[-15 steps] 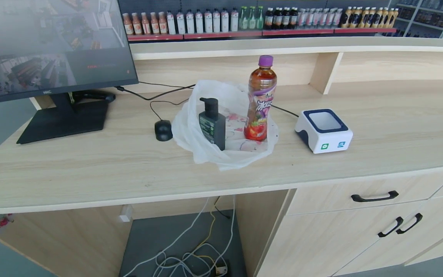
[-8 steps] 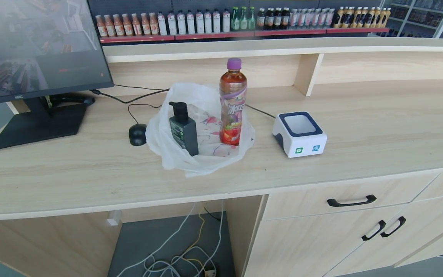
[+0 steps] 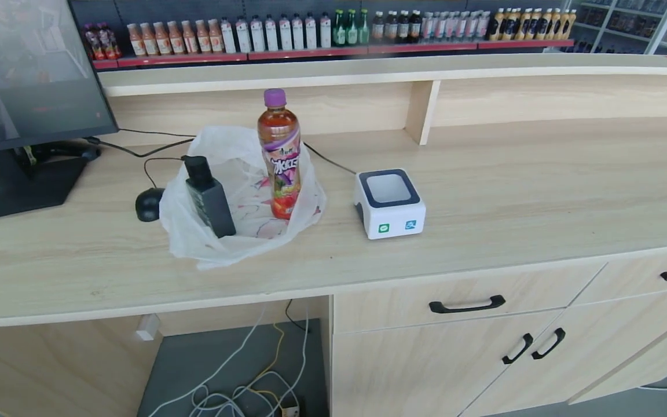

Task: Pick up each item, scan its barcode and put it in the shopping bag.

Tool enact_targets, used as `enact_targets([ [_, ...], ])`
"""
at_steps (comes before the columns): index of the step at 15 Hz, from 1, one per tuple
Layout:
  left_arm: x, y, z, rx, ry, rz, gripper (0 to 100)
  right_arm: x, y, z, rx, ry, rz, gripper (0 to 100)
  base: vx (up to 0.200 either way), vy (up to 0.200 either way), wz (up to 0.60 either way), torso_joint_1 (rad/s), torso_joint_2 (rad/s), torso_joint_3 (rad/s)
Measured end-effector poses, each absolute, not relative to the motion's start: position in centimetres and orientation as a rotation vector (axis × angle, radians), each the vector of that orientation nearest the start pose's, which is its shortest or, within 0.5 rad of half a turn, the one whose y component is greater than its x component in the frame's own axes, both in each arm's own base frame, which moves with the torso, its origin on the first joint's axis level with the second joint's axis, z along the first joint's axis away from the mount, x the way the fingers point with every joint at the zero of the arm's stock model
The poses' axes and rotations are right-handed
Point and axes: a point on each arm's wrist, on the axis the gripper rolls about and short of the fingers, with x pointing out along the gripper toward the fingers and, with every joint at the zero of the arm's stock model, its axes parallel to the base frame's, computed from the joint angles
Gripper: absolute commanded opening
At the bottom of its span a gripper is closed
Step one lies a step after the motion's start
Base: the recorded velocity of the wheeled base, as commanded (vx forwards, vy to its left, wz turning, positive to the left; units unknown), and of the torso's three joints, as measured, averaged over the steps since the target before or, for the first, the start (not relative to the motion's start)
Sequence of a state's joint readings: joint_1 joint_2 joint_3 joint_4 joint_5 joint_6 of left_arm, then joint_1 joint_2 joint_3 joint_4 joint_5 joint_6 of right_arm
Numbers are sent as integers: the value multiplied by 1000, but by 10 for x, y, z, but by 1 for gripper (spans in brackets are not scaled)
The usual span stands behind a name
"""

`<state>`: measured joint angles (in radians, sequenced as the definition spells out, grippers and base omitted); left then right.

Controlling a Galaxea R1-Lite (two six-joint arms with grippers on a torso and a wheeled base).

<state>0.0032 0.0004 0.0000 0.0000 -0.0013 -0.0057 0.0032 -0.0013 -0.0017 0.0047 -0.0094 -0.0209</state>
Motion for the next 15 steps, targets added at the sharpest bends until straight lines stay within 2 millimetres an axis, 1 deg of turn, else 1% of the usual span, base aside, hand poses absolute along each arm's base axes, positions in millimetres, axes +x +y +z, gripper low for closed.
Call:
enact_targets([
  [2,-23,0,75,-5,0,1,100,-23,0,75,-21,2,-6,100,0,-200,0,0,10,7],
  [15,-23,0,75,0,0,1,100,-23,0,75,-17,1,-7,100,0,0,0,0,0,0],
])
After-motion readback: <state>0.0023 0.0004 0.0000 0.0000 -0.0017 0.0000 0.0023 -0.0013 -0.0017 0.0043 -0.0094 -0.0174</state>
